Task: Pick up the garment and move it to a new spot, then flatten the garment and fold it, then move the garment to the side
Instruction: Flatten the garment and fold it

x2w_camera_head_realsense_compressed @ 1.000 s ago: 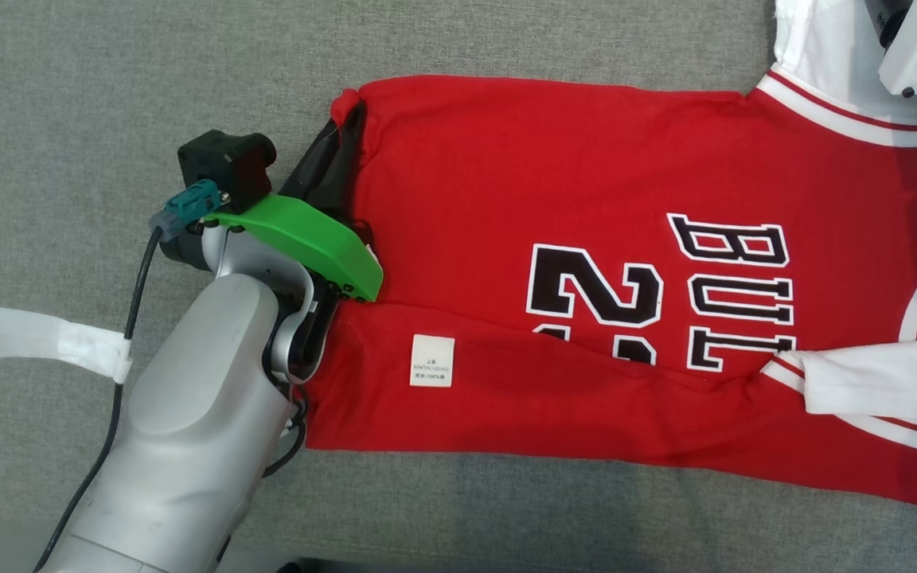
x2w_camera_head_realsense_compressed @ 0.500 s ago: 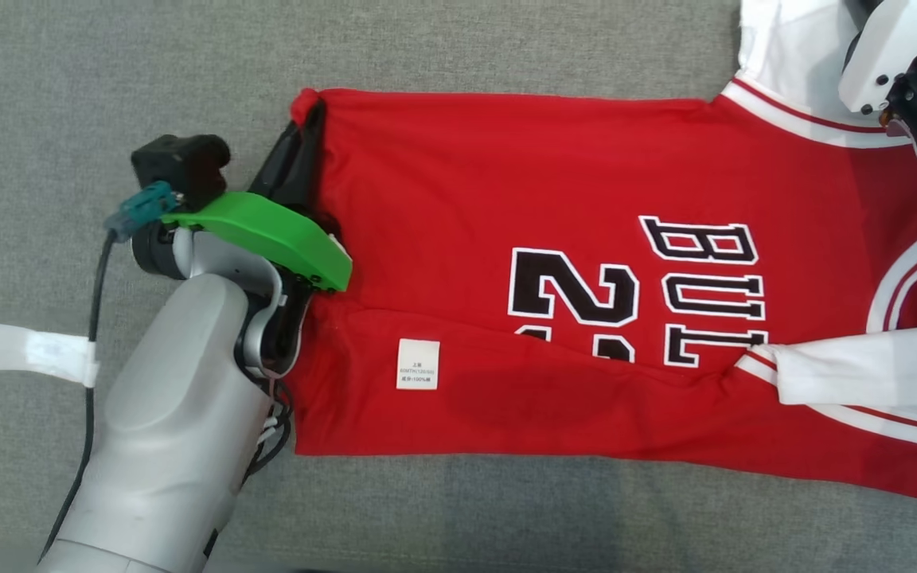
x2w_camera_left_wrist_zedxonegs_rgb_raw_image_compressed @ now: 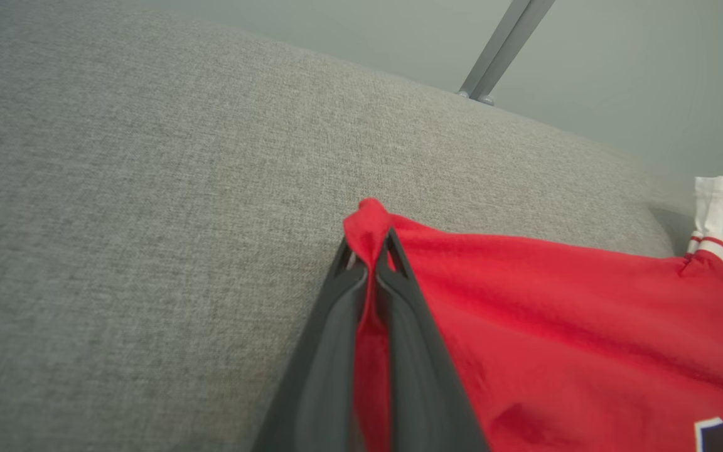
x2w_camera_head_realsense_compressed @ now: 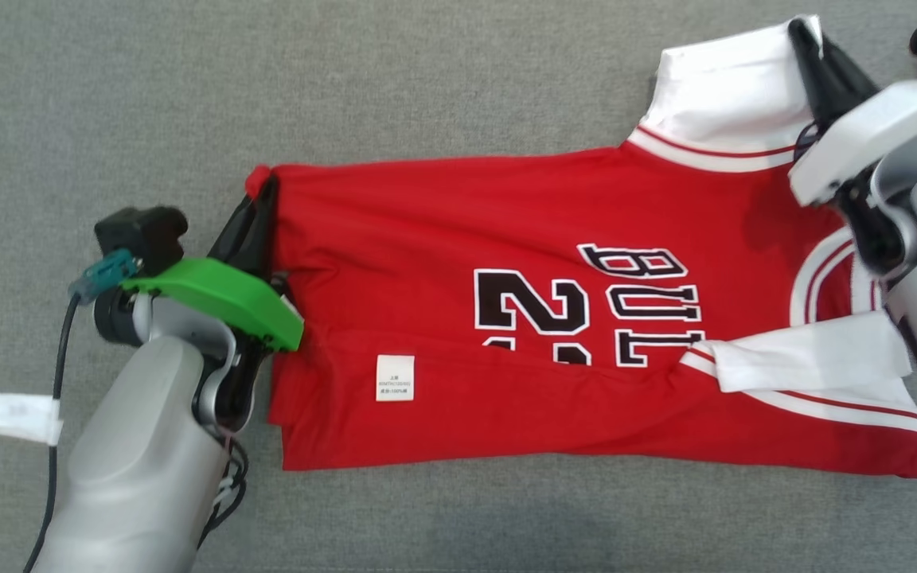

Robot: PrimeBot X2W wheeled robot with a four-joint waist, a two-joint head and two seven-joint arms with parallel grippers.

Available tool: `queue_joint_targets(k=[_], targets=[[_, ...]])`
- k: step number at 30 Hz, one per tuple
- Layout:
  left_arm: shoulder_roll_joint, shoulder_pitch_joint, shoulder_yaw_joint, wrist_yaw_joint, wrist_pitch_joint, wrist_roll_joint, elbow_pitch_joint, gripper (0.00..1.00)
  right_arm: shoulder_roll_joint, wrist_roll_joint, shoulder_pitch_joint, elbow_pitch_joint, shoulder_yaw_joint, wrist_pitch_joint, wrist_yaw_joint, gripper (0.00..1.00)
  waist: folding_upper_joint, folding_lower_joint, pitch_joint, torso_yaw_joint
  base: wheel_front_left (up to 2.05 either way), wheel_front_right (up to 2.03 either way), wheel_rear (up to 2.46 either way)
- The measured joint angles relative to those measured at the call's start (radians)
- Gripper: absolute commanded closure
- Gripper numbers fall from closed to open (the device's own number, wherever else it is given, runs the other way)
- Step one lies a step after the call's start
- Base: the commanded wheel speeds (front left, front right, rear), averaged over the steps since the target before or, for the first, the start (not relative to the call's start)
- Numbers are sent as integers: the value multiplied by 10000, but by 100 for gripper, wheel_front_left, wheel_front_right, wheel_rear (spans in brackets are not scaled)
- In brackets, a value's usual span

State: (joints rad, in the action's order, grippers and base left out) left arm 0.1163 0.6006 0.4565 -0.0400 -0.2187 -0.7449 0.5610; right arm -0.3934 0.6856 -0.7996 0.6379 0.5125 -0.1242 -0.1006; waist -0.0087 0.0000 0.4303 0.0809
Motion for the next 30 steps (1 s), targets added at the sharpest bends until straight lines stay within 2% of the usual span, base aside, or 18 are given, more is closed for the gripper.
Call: queue_joint_targets(k=[4, 7, 17, 23, 28, 29, 30], targets=[[316, -596, -35, -42, -36, 0, -98, 100, 268, 23, 914, -382, -67, -1087, -50, 100, 0, 0, -441, -195, 0, 0, 0], [362, -1064, -52, -50, -123, 0, -280, 100, 215, 29, 1676, -481, -268, -1685, -48, 100, 0, 0, -792, -347, 0, 0, 0], [476, -2908, -685, 94, -213, -593, -1221, 100, 556, 447, 4124, -1003, -882, -1384, 25, 100, 0, -1, -1945, -810, 0, 0, 0], [314, -4143, -600, 222, -213, -918, -1513, 100, 777, 428, 5086, -1699, -1482, -1373, 56, 100, 0, -1, -2395, -1098, 0, 0, 0], [303, -4495, -408, 324, -211, -934, -1551, 100, 832, 228, 5744, -1908, -1632, -1373, 40, 100, 0, -1, -2627, -1200, 0, 0, 0], [305, -4546, -397, 334, -211, -934, -1561, 89, 848, 211, 5846, -1910, -1620, -1373, 38, 99, 0, -1, -2660, -1210, 0, 0, 0], [318, -4596, -374, 389, -211, -932, -1567, 56, 842, 107, 5928, -1904, -1572, -1373, 29, 82, 0, -1, -2687, -1219, 0, 0, 0]])
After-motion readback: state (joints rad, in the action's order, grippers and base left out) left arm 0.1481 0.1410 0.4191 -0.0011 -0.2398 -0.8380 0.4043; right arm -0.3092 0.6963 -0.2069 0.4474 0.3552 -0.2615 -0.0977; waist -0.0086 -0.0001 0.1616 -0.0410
